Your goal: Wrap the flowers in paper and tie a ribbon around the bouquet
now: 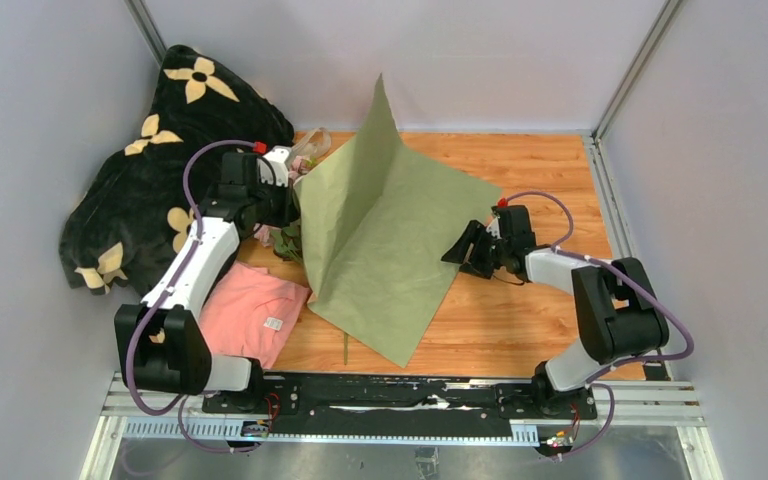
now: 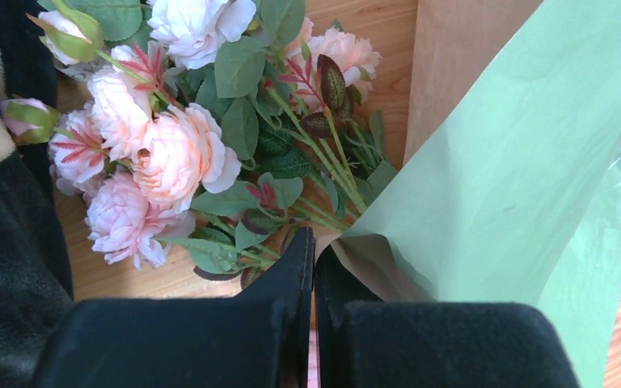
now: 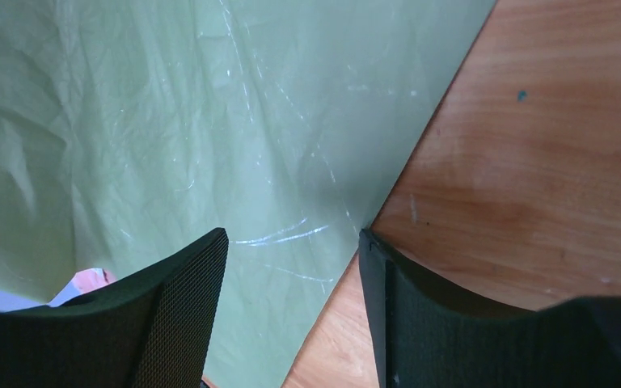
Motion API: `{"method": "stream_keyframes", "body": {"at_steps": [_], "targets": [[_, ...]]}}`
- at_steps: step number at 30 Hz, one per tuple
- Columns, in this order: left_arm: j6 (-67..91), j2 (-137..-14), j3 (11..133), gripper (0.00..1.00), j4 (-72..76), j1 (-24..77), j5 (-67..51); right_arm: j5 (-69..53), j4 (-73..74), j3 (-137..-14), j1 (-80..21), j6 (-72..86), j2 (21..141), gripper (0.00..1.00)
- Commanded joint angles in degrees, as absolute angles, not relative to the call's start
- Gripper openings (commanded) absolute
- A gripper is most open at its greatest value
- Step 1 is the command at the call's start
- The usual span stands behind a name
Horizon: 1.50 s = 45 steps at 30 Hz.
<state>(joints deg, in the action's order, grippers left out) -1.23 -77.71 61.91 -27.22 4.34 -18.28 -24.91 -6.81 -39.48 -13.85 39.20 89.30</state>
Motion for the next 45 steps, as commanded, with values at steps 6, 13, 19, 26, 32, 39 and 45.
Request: {"method": "stream_keyframes", "body": {"at_steps": [6, 13, 19, 26, 32, 39, 45], "targets": [[-3.6, -75.06, 60.82, 0.0, -25.67, 3.96, -18.04, -22.36, -6.41, -27.91, -16.14, 46.25, 81.51, 0.65], [-3.95, -74.75, 60.6, 0.0, -25.73, 3.96, -18.46, -18.98, -10.01, -22.42, -20.71, 52.28, 77.75, 0.66], [-4.0, -74.44, 61.14, 0.0, -26.34, 3.96, -18.99, -17.3, -12.66, -24.79, -20.57, 49.77, 83.55, 0.66], [-4.47, -73.69, 61.01, 0.0, -26.15, 3.96, -19.08, -24.59, -23.85, -25.62, -20.89, 52.11, 91.04, 0.61], [-4.61, -74.19, 60.97, 0.0, -26.13, 3.96, -19.12, -25.3, -23.76, -28.34, -22.31, 50.71, 92.49, 0.57], [-5.39, -74.71, 60.93, 0.0, -26.05, 4.0, -18.64, -22.97, -19.18, -31.77, -22.31, 47.94, 91.62, 0.08], [-9.35, -77.19, 63.28, 0.0, -28.58, 4.82, -18.82, -17.31, -7.75, -33.35, -17.14, 42.85, 81.76, 0.0]]}}
